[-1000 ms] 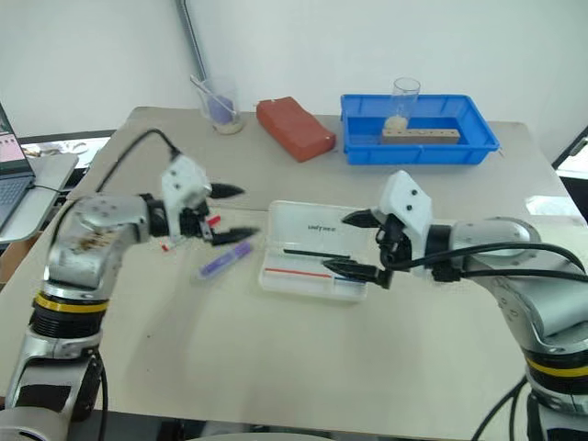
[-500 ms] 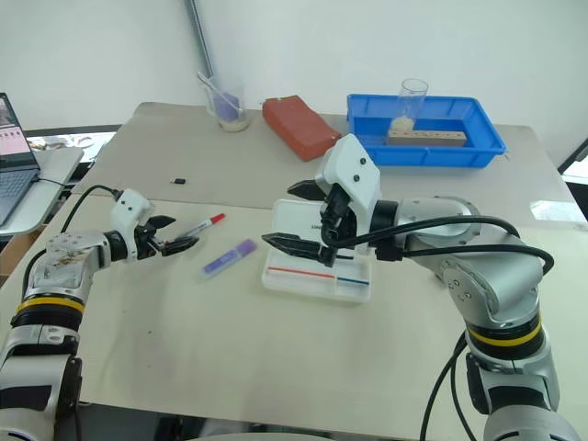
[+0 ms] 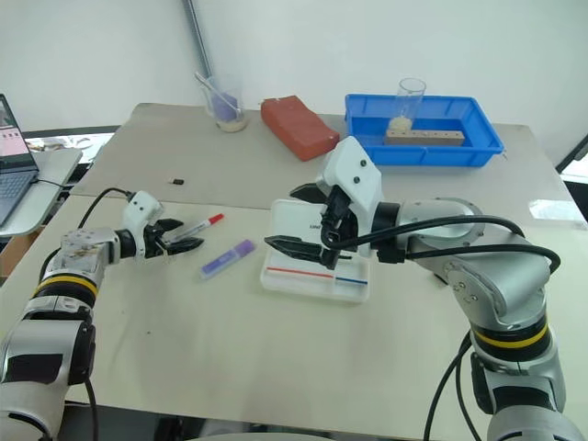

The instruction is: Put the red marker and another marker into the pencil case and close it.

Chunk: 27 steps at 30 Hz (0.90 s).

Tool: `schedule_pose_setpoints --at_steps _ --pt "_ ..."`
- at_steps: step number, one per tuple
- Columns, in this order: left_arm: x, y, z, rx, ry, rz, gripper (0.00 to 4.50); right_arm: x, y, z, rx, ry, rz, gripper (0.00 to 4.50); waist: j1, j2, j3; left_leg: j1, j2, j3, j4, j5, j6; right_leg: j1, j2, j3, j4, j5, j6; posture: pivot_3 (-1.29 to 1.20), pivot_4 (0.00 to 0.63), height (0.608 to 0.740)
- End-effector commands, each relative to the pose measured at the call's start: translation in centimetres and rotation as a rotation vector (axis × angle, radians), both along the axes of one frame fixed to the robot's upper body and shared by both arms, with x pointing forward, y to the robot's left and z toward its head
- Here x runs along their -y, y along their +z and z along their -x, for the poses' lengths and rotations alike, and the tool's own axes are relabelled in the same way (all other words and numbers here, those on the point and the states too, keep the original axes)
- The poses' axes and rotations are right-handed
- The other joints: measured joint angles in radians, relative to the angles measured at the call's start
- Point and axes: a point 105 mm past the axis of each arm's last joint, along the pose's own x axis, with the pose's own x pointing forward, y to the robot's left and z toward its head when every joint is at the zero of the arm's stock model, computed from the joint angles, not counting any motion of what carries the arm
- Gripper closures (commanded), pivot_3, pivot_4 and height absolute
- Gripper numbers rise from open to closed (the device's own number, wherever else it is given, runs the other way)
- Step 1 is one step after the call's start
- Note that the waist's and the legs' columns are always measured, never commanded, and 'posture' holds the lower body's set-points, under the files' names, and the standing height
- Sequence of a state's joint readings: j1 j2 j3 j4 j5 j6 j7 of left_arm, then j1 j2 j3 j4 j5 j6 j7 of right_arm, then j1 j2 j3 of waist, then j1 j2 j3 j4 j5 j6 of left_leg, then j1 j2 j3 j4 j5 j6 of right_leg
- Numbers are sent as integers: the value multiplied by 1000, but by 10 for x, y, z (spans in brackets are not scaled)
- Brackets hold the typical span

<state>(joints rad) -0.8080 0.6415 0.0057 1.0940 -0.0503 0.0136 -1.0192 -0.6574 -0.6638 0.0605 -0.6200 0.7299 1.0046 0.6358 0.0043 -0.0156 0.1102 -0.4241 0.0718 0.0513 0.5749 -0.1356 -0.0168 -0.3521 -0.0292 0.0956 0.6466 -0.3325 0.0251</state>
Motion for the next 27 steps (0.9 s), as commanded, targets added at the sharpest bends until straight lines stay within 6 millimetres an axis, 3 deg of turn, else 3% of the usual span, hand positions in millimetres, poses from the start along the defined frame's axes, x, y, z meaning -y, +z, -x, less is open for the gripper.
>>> schedule_pose_setpoints --at_steps 1,5,6,11,15,17,20,23,27 --pt "-1 2 -1 10 -10 -19 2317 5 12 2 54 -13 -7 0 0 0 0 0 0 0 0 0 0 0 0 0 0 0 0 0 150 740" --pt "-3 3 0 14 -12 -26 4273 8 11 0 54 -26 -1 0 0 0 0 0 0 0 0 0 0 0 0 0 0 0 0 0 150 740" --pt "-4 4 0 20 -13 -28 4381 9 11 0 55 -30 1 0 0 0 0 0 0 0 0 0 0 0 0 0 0 0 0 0 150 740" --pt "2 36 -7 125 -59 -23 4378 17 8 -3 54 -58 14 0 1 0 0 0 0 0 0 0 0 0 0 0 0 0 0 0 150 740" --pt "31 85 3 228 -267 -15 4378 41 -5 -3 50 -120 101 0 6 -1 0 -2 0 0 0 0 0 0 0 0 0 0 0 0 150 740" --pt "55 104 22 246 -423 -52 4378 54 -17 2 22 -142 141 0 4 -1 0 -2 0 0 0 0 0 0 -1 0 -1 0 0 0 150 740" --pt "82 113 52 195 -599 -79 4378 64 -26 10 -14 -154 160 0 -3 2 -1 0 0 1 0 0 0 1 0 1 -1 0 0 0 150 740" --pt "103 108 74 145 -747 -114 4378 69 -31 14 -32 -166 166 0 -13 3 -2 1 1 1 -1 0 0 2 1 2 0 -1 -1 0 150 740" --pt "148 93 67 222 -849 -156 4378 72 -39 14 -43 -196 160 0 -11 3 -2 2 2 0 0 0 0 3 3 2 0 -1 -2 0 150 740"
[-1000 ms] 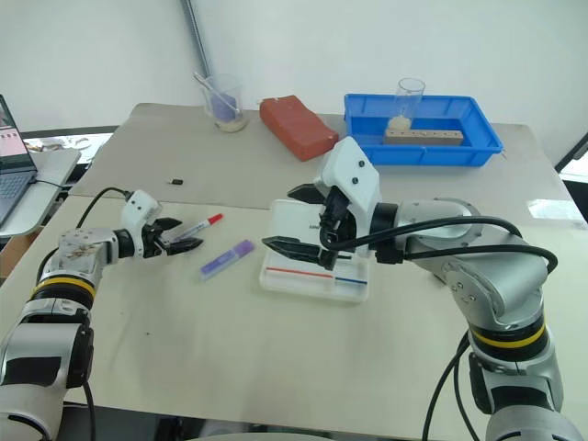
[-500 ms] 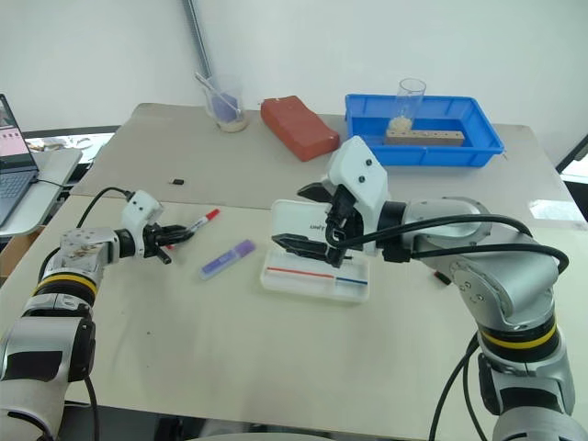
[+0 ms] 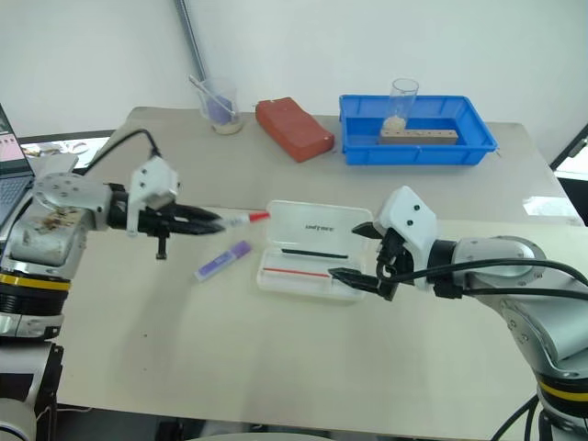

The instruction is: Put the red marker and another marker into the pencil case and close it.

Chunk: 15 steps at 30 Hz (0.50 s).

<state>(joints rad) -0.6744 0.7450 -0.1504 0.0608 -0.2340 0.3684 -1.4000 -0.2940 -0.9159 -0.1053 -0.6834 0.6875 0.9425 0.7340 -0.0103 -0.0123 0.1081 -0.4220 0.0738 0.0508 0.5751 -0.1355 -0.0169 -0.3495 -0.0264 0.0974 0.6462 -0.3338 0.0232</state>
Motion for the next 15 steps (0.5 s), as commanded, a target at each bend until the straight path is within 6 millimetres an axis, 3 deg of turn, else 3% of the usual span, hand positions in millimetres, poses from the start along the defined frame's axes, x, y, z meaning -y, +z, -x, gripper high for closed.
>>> schedule_pose_setpoints --at_steps 1,4,7,15 --pt "36 -5 -11 114 -70 -22 4378 -1 9 1 75 -7 -10 0 8 -1 0 0 0 0 1 0 0 0 0 0 0 0 0 0 150 740" --pt "61 -15 -24 200 -100 -40 4378 -1 4 -1 76 -34 -18 0 9 -2 1 -2 -1 0 3 0 0 0 0 1 -1 0 0 0 150 740" --pt "87 -24 -26 203 -157 -17 4378 0 1 -5 81 -79 -33 0 9 -2 1 -3 -1 -1 3 0 1 -1 0 2 -1 0 0 0 150 740" --pt "104 -46 -27 181 -183 -30 4378 -2 -4 7 60 -85 -25 0 3 -1 1 -3 -2 -3 2 0 1 -1 1 2 -1 0 0 0 150 740"
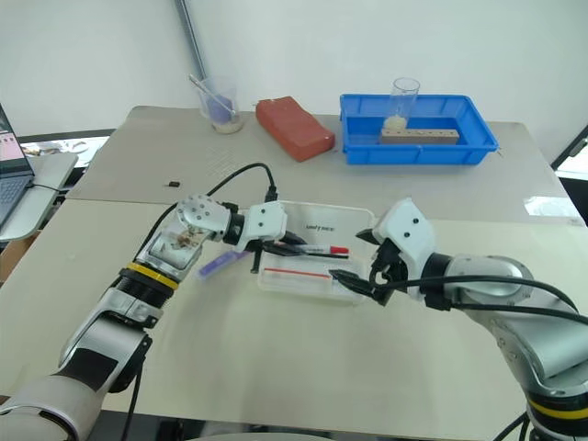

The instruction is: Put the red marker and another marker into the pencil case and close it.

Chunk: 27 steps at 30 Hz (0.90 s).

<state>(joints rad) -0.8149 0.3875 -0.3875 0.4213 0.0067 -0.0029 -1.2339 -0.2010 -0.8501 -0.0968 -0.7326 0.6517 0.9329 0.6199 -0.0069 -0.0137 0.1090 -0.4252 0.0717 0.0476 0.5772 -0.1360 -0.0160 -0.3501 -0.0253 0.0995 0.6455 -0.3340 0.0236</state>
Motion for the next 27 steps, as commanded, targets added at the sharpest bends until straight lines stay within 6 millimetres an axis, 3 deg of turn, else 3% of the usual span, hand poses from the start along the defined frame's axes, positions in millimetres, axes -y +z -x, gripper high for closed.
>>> schedule_pose_setpoints --at_steps 1,9,14,18,19,23,27 --pt "6 3 -1 35 -12 8 4378 -2 12 6 52 5 6 0 -2 0 0 0 0 0 0 0 0 0 0 0 0 0 0 0 150 740" --pt "11 -8 -3 27 -8 -5 4378 -3 14 6 55 -9 5 0 -1 0 0 0 -1 -1 0 0 0 1 0 0 0 0 0 0 150 740" --pt "13 -8 -5 42 -9 10 2086 -2 15 4 56 -11 5 0 -2 0 0 0 -1 -2 0 0 0 1 0 0 0 0 0 0 150 740" --pt "12 5 -6 59 -10 34 312 -3 14 4 50 -6 6 0 -1 0 0 0 -1 -2 0 0 0 1 0 0 0 0 1 0 150 740" --pt "10 11 -6 65 -6 44 75 -3 14 4 49 -4 6 0 -2 0 0 0 -1 -2 0 0 0 1 0 0 0 0 1 0 150 740" --pt "-12 45 -8 55 68 118 75 -5 16 3 50 27 4 0 -6 0 0 0 -1 -2 0 0 0 1 0 0 0 0 1 0 150 740" --pt "-57 56 -23 64 295 160 75 -15 20 5 47 102 -16 0 -13 2 -1 1 -1 -4 -1 0 0 1 1 0 1 -1 1 0 150 740"
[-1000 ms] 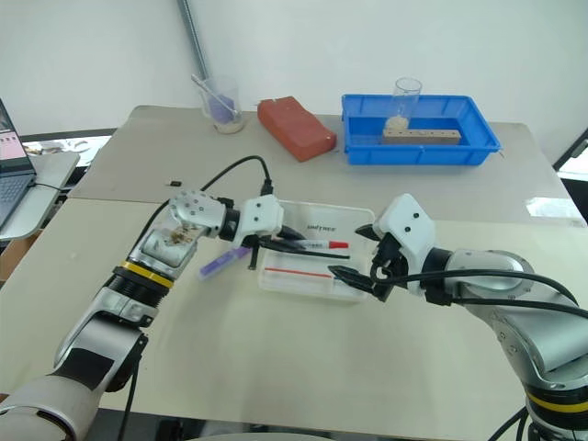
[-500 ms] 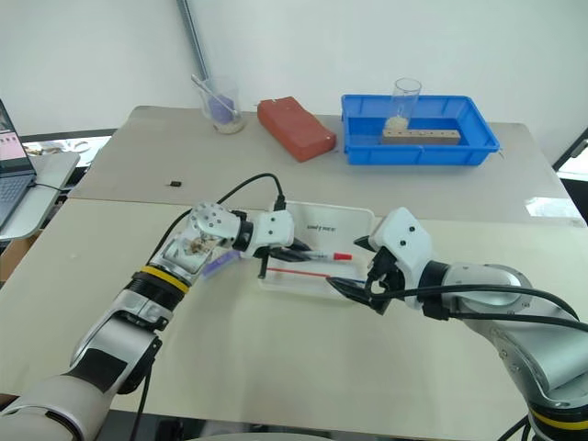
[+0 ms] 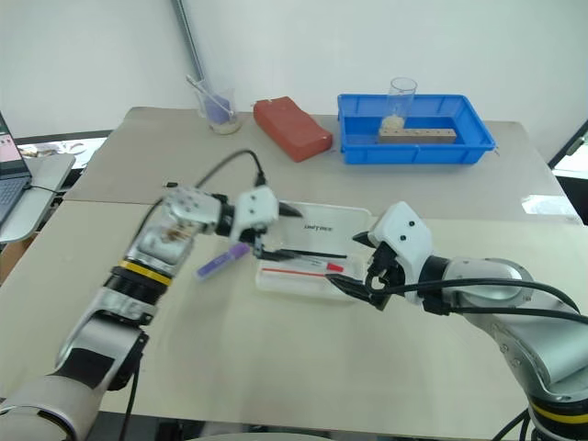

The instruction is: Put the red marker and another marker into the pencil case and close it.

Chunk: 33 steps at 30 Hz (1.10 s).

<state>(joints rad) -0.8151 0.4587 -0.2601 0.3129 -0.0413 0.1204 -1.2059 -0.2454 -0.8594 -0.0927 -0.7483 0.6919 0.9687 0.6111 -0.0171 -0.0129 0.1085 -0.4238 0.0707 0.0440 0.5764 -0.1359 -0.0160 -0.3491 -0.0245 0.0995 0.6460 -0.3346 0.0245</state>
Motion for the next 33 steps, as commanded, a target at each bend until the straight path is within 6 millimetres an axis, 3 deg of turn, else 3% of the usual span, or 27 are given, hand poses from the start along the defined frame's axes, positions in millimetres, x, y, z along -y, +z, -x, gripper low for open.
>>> schedule_pose_setpoints --at_steps 1,4,7,10,18,21,27,30,33 --pt "-42 17 -14 18 223 81 75 -13 14 5 42 103 -27 0 -1 1 -1 0 0 -1 0 0 0 0 0 0 0 0 0 0 150 740" --pt "-80 6 -14 4 391 85 75 -28 23 11 34 200 -77 0 -3 2 -1 1 0 -2 -1 0 0 0 0 0 0 0 0 0 150 740" --pt "-103 -17 -2 -51 500 85 75 -41 35 15 36 291 -109 0 0 2 -1 1 0 -2 -1 0 0 0 0 0 1 0 0 0 150 740" --pt "-107 -49 17 -160 580 117 75 -48 33 23 12 388 -53 0 12 1 -1 1 0 -2 0 0 0 1 -1 -1 1 0 0 0 150 740" --pt "-109 -87 32 -240 644 100 75 -47 28 19 14 400 -10 0 26 -2 0 1 -1 -2 1 0 0 -1 -3 -2 0 0 -1 0 150 740" --pt "-109 -89 30 -249 648 106 917 -44 27 16 18 387 -5 0 24 -1 0 1 0 -2 0 0 0 1 -2 -1 0 0 -2 0 150 740" --pt "-115 -88 26 -255 650 98 3563 -42 31 12 34 352 -11 0 22 -1 0 1 0 -2 -1 0 0 1 -2 -1 0 -1 -2 0 150 740" --pt "-119 -82 22 -240 650 91 3554 -39 31 10 37 326 -11 0 19 -1 0 1 0 -2 -1 0 0 1 -2 -1 0 -1 -2 0 150 740" --pt "-117 -61 14 -170 616 95 3554 -32 29 10 30 281 -6 0 20 -2 0 1 0 -2 -1 0 0 0 -2 -1 0 -1 -2 0 150 740"
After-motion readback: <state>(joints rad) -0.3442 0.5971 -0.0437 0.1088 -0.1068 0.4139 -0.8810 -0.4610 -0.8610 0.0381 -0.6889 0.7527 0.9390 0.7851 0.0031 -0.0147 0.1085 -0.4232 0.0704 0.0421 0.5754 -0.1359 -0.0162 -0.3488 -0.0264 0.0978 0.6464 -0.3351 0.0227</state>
